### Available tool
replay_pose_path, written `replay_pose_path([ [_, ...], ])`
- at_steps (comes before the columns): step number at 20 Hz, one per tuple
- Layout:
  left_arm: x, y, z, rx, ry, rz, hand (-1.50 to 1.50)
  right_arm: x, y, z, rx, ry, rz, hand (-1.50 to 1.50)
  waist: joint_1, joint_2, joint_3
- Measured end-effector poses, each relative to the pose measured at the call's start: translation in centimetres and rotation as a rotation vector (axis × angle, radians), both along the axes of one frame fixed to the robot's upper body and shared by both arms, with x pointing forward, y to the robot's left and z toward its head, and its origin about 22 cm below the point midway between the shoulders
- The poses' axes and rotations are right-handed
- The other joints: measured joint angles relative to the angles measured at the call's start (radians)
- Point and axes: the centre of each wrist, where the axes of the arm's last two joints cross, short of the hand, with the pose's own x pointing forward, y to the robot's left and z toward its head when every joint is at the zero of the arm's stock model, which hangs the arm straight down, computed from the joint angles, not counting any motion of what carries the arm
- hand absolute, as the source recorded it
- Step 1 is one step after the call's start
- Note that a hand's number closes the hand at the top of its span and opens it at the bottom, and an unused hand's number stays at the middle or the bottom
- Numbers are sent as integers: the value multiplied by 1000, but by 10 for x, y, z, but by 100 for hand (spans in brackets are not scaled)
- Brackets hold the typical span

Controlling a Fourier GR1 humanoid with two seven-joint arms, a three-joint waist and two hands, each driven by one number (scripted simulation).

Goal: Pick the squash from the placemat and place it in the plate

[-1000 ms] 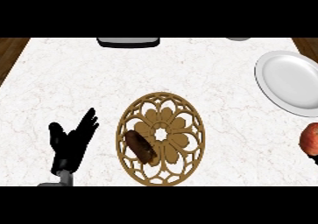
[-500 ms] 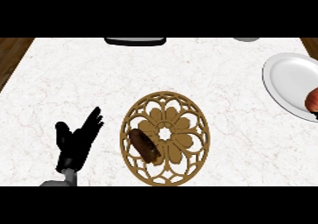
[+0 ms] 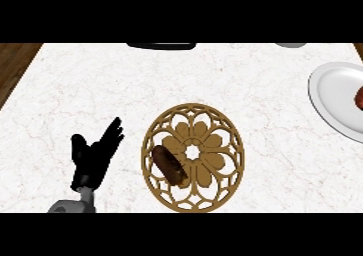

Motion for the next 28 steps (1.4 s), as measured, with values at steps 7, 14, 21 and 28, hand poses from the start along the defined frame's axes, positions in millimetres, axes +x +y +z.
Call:
replay_pose_path([
  [7,7,-7,4,0,-12,-29,0,-3,-4,-8,-139,271,17,-150,32,17,2],
  [14,7,-8,4,-7,-14,-34,0,6,7,-12,-24,258,138,-150,34,17,6],
  [21,7,-2,4,1,-10,-19,0,4,-1,-5,210,131,172,-150,19,14,6],
  [28,5,1,4,-4,-7,-4,0,-24,-37,8,331,164,198,-150,1,13,7],
])
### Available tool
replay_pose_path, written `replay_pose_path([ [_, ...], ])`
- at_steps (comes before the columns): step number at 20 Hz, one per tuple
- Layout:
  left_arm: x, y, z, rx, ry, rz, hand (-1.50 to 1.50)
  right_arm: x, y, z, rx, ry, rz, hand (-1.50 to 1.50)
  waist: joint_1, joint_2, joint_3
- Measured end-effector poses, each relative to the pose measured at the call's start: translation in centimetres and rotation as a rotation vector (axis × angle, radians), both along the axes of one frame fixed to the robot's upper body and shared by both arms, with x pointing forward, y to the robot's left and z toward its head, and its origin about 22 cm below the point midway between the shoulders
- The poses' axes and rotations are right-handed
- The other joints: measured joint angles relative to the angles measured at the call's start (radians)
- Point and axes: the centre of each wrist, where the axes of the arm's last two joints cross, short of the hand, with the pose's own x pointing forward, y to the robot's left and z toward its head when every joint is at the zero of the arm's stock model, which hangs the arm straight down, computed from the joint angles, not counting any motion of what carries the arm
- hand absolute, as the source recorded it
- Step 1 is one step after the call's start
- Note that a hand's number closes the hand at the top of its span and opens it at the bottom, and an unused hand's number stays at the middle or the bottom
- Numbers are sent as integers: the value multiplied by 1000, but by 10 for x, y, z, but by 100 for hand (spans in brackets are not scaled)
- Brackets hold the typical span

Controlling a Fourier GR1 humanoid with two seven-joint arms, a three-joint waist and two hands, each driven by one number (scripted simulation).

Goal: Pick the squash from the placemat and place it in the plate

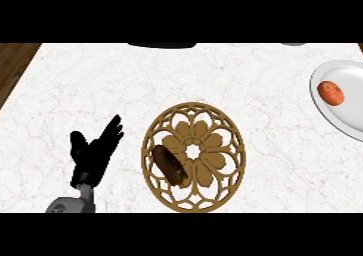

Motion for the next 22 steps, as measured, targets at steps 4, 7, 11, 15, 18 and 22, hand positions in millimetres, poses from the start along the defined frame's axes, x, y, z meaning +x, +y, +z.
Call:
replay_pose_path([
  [4,-4,1,-3,-5,2,8,0,-15,-16,5,3,55,27,-150,-8,-3,1],
  [7,-5,4,-3,-7,3,13,0,-26,-27,11,-18,95,43,-150,-15,-6,2],
  [11,-8,8,-3,-6,5,26,0,-40,-37,9,-61,141,52,-150,-24,-9,3],
  [15,-10,12,-6,-5,14,37,0,-54,-46,10,-123,172,59,-150,-34,-12,3],
  [18,-10,12,-7,-8,13,44,0,-60,-49,8,-156,183,61,-150,-35,-13,3],
  [22,-9,8,-6,-9,15,44,0,-70,-54,6,-191,204,61,-150,-41,-15,3],
])
